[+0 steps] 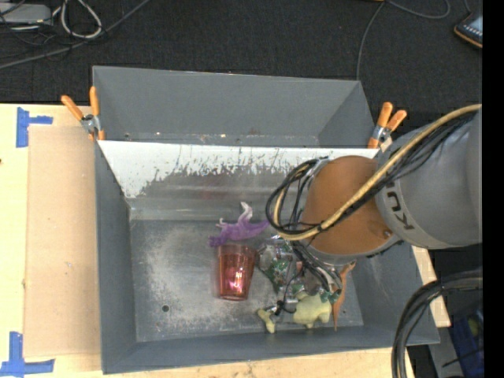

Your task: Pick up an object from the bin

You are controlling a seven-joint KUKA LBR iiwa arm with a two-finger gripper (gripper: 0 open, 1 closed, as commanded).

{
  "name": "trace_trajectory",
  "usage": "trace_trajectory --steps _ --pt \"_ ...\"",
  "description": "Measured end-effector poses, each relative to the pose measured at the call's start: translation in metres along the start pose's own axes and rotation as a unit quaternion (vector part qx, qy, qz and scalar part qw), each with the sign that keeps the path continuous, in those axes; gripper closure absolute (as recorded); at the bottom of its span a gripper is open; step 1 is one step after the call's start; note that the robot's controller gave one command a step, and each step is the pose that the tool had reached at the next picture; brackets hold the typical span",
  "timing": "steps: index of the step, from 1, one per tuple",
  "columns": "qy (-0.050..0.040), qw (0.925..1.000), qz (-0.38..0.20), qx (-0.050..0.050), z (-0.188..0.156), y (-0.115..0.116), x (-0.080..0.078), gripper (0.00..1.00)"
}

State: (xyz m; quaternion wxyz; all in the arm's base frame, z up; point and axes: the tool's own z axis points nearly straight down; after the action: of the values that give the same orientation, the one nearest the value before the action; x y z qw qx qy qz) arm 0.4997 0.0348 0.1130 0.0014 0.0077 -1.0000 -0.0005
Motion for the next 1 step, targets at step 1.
trace_trajectory --steps 1 --pt "0.0009 1.0 -0.006 0.0 0.0277 -0.011 0.0111 0.0"
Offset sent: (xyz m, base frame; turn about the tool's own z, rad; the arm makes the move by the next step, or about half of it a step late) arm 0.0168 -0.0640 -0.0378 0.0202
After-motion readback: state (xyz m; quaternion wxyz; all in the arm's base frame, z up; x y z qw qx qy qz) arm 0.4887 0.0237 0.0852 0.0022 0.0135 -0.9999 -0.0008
